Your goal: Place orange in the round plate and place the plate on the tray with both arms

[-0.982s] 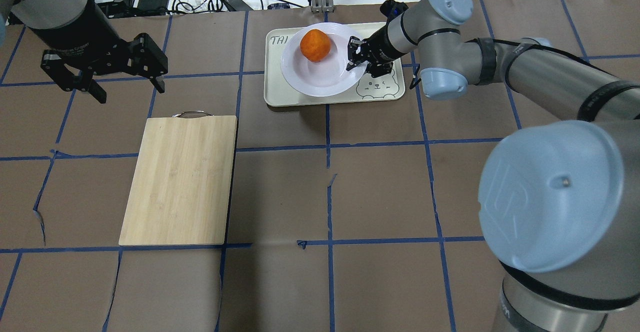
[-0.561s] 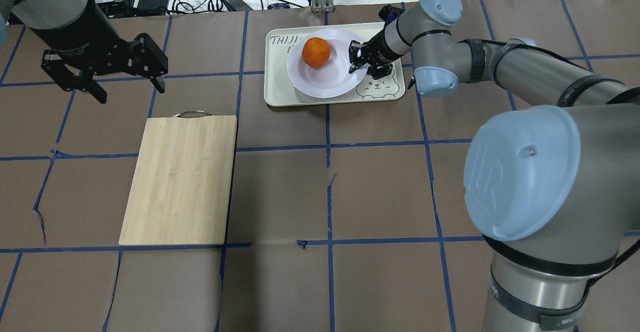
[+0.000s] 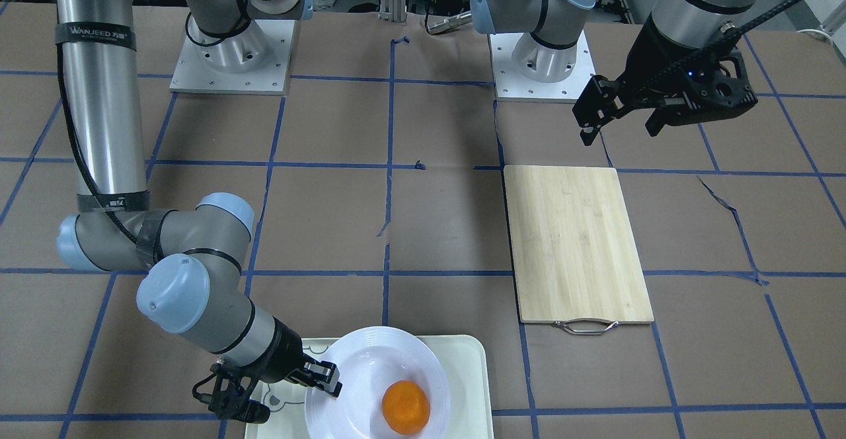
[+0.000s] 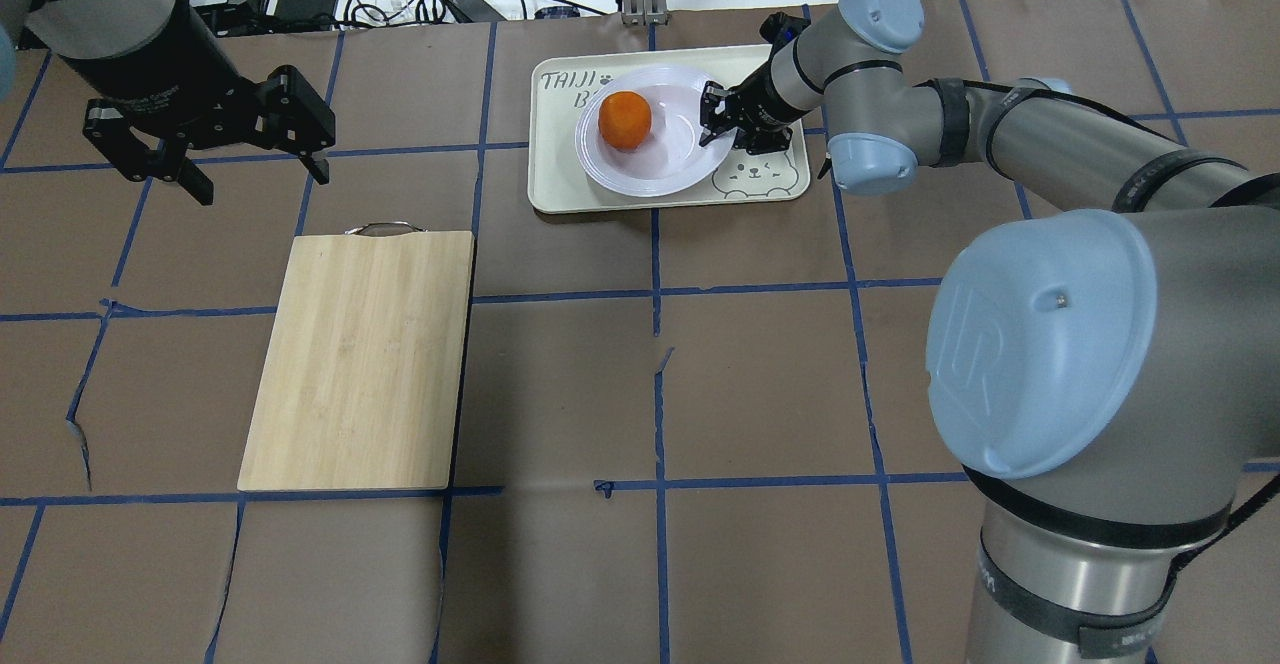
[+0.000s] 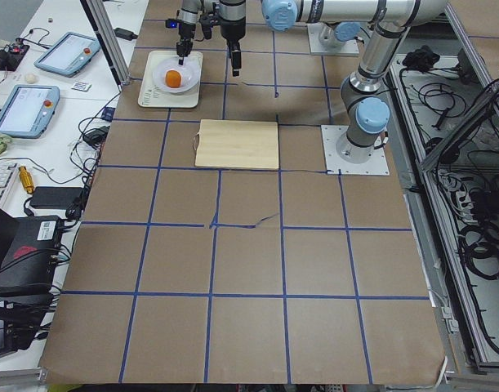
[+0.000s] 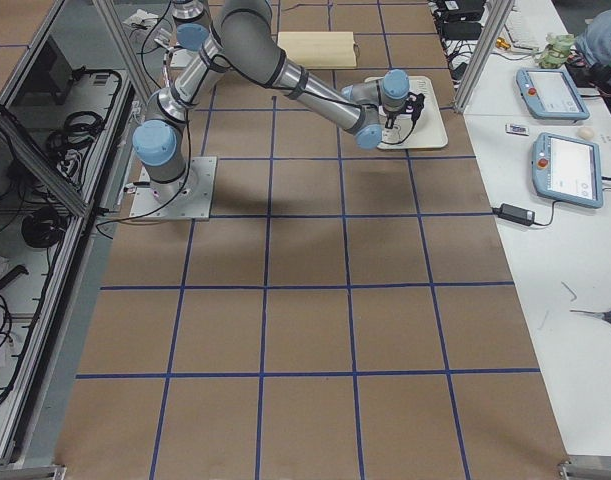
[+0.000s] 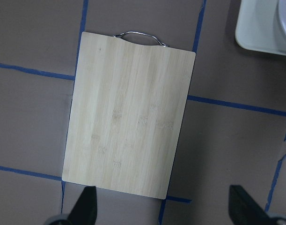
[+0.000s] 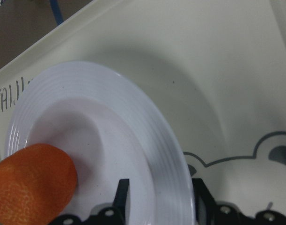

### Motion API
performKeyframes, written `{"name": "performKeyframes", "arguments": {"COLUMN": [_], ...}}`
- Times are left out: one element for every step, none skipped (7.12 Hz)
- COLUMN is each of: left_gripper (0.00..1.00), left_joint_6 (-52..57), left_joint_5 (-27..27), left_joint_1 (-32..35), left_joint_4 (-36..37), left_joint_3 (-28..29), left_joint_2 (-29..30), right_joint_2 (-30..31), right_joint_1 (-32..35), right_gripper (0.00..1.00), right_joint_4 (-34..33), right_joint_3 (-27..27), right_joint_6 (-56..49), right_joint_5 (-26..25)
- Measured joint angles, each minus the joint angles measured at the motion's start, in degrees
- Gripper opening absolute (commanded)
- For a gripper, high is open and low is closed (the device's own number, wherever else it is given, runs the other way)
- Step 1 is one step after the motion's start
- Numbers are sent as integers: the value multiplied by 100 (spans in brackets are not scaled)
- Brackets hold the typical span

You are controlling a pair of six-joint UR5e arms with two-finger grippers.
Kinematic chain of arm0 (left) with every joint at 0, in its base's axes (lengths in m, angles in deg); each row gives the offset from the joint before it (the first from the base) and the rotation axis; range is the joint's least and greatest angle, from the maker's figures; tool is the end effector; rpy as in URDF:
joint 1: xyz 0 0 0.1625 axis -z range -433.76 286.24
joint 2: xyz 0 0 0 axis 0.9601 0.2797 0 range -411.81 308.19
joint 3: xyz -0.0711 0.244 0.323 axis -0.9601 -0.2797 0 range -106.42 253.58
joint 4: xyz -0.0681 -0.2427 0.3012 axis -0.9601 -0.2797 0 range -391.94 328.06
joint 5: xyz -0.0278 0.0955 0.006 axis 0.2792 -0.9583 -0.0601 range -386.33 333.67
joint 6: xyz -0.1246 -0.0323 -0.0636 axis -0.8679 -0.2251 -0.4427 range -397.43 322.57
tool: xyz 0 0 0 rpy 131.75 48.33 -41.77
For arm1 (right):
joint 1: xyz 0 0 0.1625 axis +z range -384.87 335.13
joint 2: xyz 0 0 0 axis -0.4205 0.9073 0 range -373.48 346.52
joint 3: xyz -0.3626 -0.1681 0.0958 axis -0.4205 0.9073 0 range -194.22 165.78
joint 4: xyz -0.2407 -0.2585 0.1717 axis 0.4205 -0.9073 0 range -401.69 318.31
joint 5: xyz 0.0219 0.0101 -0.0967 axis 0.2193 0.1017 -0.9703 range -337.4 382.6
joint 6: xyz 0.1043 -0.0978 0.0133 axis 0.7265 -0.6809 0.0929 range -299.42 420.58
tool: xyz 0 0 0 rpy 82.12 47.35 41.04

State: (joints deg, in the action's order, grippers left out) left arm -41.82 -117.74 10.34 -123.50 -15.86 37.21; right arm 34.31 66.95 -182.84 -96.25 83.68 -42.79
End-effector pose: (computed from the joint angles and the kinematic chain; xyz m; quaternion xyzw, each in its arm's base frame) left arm -0.0816 -0.4728 0.4398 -0.0897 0.9959 0.0003 0.0123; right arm 0.2158 -0.7084 0.1631 0.1477 0.9556 -0.0948 0.2369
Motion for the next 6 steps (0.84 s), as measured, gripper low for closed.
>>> {"name": "performKeyframes", "arguments": {"left_gripper": [100,100,100,100,100,100], "left_joint_6": [0,16,104,242,326,360], "left_joint_5": [-2,-6,-27,-73,-103,-114], "left_joint_1": [1,-2,-5,-3,-4,-12], "left_joint_4": [3,1,-10,-15,-7,0], "left_joint_3": [-12,-20,-25,-28,-27,-21], "left_joint_2": [1,2,2,2,1,-4], "right_joint_2": [129,298,470,616,792,1098], "right_joint_1": [-9,-12,-12,12,84,178], "right_gripper": [83,83,83,83,97,100], "right_joint_4": [407,1094,2014,3026,4006,4736], "right_joint_3": [166,453,890,1442,1955,2252], "right_joint_6": [-73,-236,-466,-670,-807,-968], "right_joint_5": [-210,-455,-743,-1057,-1391,-1691]}}
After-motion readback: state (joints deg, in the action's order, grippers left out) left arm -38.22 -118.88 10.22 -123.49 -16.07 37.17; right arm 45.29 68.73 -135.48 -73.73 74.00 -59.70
